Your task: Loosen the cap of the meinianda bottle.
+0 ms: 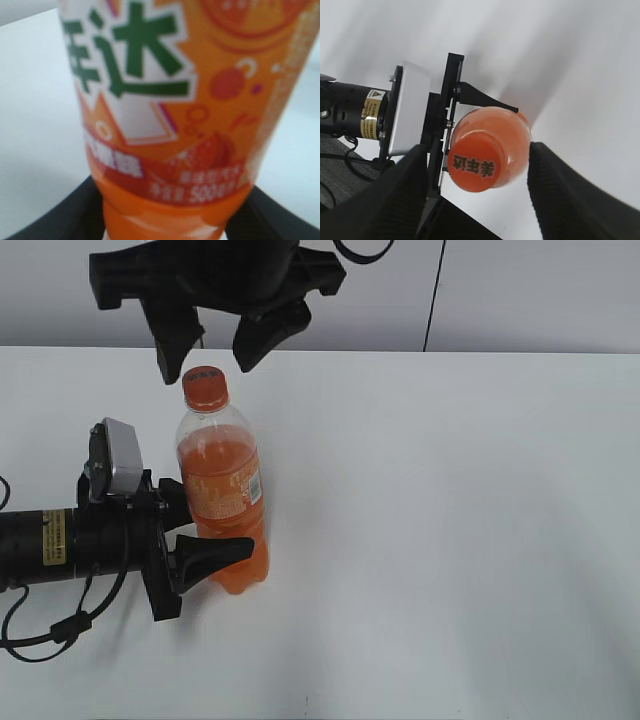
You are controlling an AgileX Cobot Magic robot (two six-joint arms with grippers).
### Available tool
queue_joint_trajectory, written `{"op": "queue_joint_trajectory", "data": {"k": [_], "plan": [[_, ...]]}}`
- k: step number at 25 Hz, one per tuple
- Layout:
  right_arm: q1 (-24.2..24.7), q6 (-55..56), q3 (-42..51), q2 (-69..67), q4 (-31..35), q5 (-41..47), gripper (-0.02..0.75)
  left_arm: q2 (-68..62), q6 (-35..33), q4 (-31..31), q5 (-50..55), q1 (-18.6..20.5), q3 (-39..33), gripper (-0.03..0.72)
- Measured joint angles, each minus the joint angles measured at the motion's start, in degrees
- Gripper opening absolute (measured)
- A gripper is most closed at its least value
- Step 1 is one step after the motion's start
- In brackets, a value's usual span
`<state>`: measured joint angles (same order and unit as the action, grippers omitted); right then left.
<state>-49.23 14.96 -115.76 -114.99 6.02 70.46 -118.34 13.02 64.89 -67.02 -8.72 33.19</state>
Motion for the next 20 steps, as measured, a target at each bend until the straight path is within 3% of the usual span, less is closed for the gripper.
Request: {"op": "queue_joint_trajectory", "data": {"k": [10, 13, 16, 20], "plan": [[0.0, 0.1, 0.0, -2.2, -0.6, 0.0, 0.461, 0.0, 0.0, 0.0, 0.0, 0.0, 0.0, 0.402], [0.0, 0.1, 0.0, -2.2, -0.5, 0.0, 0.399, 0.0, 0.0, 0.0, 0.0, 0.0, 0.0, 0.402], [-0.1, 0.0, 0.0, -2.2, 0.0, -0.1, 0.286, 0.0, 0.0, 0.0, 0.0, 0.0, 0.0, 0.402], [-0.1, -0.2, 0.0, -2.2, 0.0, -0.1, 0.283, 0.0, 0.0, 0.0, 0.0, 0.0, 0.1, 0.402]]}}
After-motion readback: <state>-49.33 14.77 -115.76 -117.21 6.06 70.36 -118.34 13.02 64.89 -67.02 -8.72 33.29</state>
